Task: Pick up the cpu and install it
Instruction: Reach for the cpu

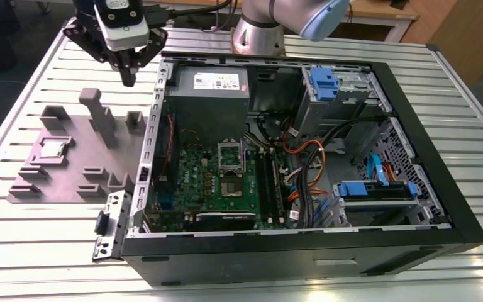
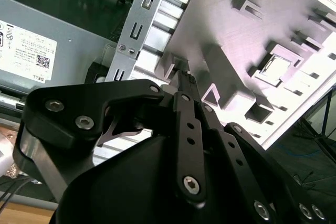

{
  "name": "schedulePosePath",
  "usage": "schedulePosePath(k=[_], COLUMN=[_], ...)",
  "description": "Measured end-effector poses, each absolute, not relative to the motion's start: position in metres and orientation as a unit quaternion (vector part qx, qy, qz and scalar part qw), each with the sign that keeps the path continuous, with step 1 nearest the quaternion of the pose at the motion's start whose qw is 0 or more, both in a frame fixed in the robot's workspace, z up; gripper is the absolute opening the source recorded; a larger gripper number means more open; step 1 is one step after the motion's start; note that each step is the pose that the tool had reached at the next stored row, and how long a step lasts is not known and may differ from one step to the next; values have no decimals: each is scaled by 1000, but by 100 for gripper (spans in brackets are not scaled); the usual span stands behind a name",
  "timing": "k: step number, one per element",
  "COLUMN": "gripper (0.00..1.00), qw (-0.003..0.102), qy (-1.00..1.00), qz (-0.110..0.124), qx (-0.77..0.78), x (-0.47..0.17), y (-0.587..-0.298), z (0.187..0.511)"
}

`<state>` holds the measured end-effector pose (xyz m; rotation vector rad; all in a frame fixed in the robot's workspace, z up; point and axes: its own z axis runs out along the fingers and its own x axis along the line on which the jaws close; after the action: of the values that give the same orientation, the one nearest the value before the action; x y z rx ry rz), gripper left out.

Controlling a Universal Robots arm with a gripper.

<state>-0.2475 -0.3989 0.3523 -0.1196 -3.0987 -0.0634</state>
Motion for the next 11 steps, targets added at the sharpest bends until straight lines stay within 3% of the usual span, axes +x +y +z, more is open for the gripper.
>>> schedulePosePath(k=[11], gripper=[11], qw=[20], qy=[-999], qz=[-20], qx=[-39], x=[-250], y=[-399], z=[351])
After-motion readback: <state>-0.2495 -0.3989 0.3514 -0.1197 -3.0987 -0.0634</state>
